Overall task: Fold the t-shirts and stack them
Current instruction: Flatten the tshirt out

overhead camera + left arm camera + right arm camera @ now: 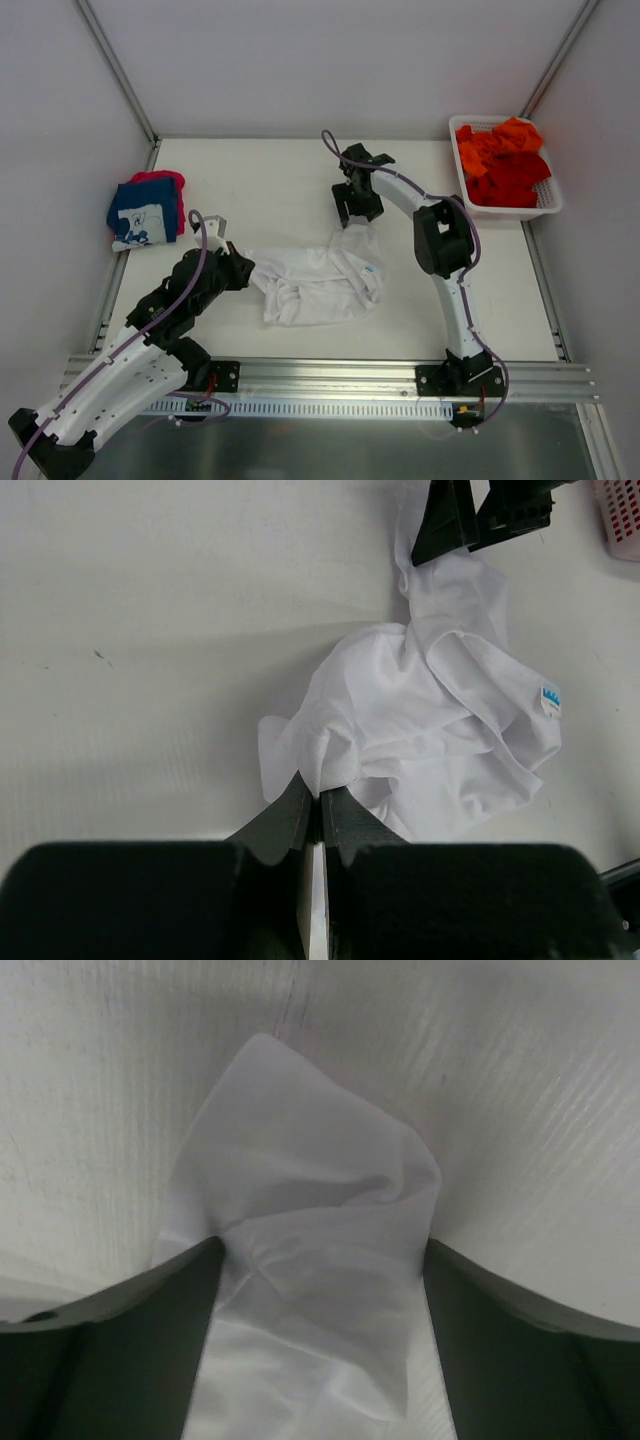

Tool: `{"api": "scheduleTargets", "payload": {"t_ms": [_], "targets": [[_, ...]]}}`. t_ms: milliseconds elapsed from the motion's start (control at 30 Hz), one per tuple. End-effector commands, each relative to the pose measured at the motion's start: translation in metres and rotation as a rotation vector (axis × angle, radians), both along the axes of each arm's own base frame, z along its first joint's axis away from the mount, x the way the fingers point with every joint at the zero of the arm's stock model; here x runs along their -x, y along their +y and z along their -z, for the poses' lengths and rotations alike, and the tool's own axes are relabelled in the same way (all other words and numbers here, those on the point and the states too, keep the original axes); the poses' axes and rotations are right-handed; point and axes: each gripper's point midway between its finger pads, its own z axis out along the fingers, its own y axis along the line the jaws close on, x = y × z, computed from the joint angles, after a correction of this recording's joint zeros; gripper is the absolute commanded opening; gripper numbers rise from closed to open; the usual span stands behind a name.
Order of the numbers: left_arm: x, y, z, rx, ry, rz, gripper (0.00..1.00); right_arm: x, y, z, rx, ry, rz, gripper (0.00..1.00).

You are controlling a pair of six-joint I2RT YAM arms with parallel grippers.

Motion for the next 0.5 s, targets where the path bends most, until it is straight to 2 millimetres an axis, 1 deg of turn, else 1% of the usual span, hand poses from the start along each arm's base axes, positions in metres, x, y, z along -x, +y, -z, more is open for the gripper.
{"api": "scheduleTargets", "payload": {"t_ms": [0,33,67,100,133,167,200,233,333,367,433,467], "targets": [[0.001,-0.001,-0.021,0.037,-0.034,0.008,0.00,-0.005,0.005,0.008,-0.021,0.012,0.000,0.70],[0.001,-0.001,-0.021,0.034,-0.032,0.010,0.00,-0.005,0.004,0.009,-0.016,0.011,0.004,0.63],[0.001,-0.002,-0.022,0.035,-0.033,0.012,0.00,-0.006,0.004,0.009,-0.016,0.010,0.003,0.53],[0.001,-0.001,-0.021,0.033,-0.029,0.010,0.00,-0.006,0.004,0.009,-0.015,0.006,0.000,0.48],[0.001,-0.002,-0.020,0.034,-0.027,0.010,0.00,-0.006,0.004,0.008,-0.013,0.006,-0.002,0.32],[0.001,-0.002,-0.020,0.031,-0.025,0.011,0.00,-0.006,0.004,0.004,-0.015,-0.001,-0.005,0.09],[0.001,-0.002,-0.018,0.032,-0.019,0.012,0.00,-0.006,0.002,0.001,-0.010,-0.009,-0.002,0.00],[0.001,-0.003,-0.018,0.031,-0.016,0.015,0.00,-0.006,-0.001,-0.002,-0.001,-0.021,0.000,0.00],[0.000,-0.004,-0.016,0.028,-0.009,0.016,0.00,-0.003,-0.012,-0.020,0.035,-0.068,0.001,0.00],[0.000,-0.003,-0.016,0.022,-0.012,0.012,0.00,0.000,-0.016,-0.037,0.030,-0.093,0.001,0.00],[-0.004,0.000,-0.018,0.007,-0.021,-0.001,0.00,0.002,-0.023,-0.060,0.038,-0.140,-0.010,0.00],[-0.007,0.003,-0.025,-0.010,-0.041,-0.014,0.00,0.005,-0.028,-0.074,0.050,-0.151,-0.010,0.00]]}}
